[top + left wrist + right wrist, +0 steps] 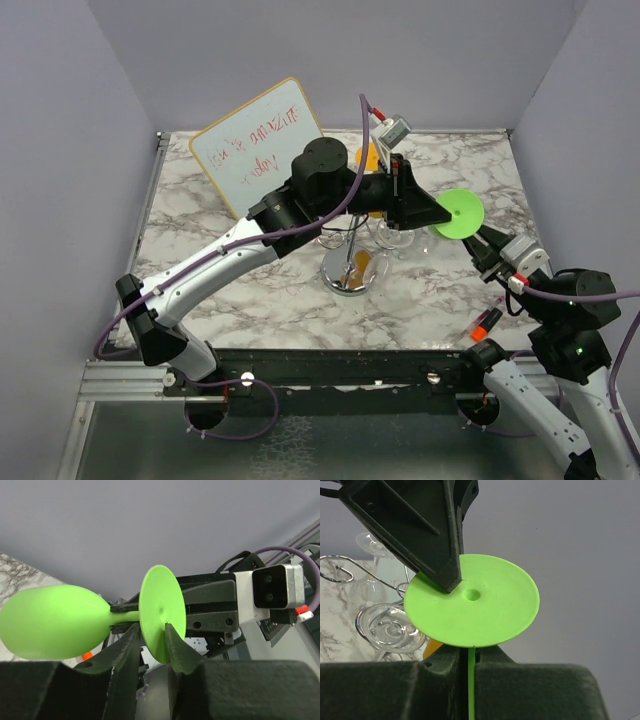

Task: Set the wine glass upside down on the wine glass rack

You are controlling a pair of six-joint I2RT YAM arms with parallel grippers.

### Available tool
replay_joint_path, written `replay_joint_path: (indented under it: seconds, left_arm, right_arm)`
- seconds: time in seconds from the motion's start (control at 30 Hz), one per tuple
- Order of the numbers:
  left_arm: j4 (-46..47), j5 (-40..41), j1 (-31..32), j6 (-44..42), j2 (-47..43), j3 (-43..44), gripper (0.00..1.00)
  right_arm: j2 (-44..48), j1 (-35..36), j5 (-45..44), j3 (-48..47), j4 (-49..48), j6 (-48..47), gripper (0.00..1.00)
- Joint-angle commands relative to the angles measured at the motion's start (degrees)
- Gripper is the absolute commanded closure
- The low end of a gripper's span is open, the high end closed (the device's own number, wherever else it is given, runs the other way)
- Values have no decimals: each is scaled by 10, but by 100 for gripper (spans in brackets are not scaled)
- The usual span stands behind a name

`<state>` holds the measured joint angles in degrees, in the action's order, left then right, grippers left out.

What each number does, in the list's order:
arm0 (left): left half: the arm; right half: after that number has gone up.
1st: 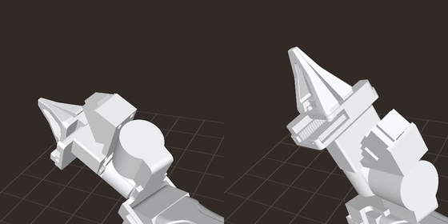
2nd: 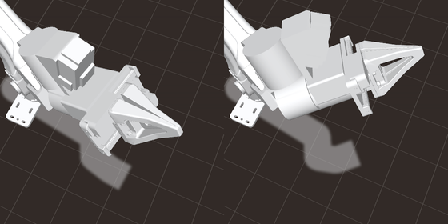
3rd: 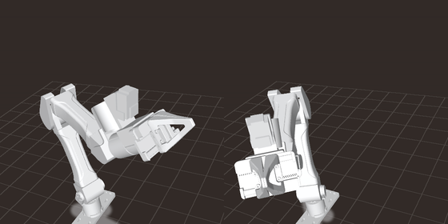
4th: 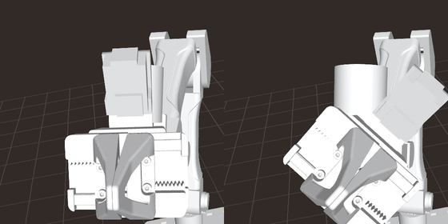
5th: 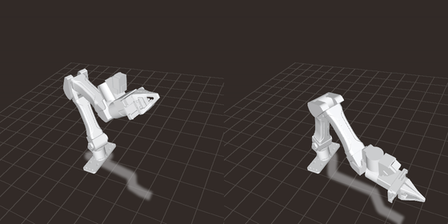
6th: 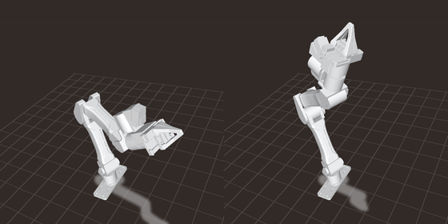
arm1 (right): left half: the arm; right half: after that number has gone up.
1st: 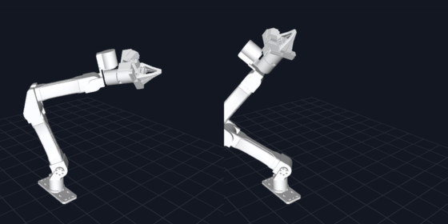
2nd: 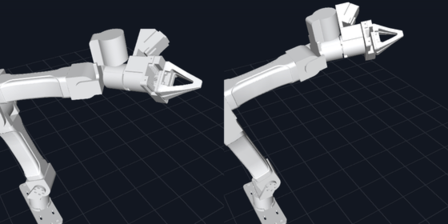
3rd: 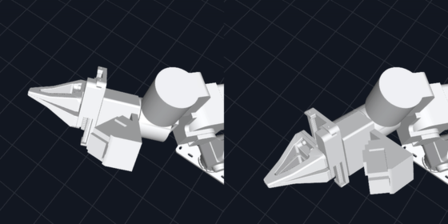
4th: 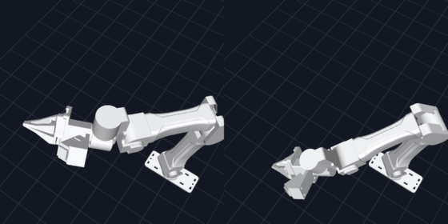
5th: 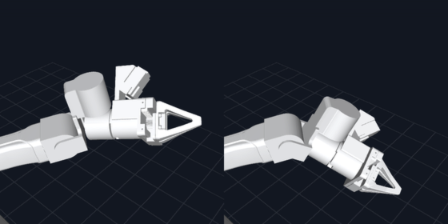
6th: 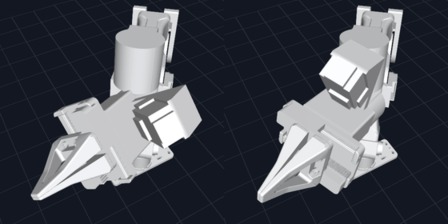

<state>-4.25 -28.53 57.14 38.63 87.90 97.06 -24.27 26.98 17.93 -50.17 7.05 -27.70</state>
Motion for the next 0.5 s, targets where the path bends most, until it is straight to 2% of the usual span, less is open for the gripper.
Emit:
replay_joint_path:
  seconds: [0.0, 0.1, 0.13, 0.2, 0.47]
  left_arm:
    - [19, -32, 2, 14, -9, -6, 81]
    - [63, -64, 2, 47, -9, -16, 96]
    - [74, -73, 2, 58, -10, -18, 100]
    - [89, -80, 2, 73, -15, -21, 100]
    - [154, -102, -4, 84, -31, -18, 100]
  right_arm:
    - [3, -1, 20, 0, -6, 0, 99]
    - [0, 0, 21, -5, -1, 3, 98]
    - [0, -1, 19, -7, 0, 7, 91]
    - [0, -1, 14, -13, 6, 17, 77]
    - [25, -1, 2, -26, 6, 65, 45]
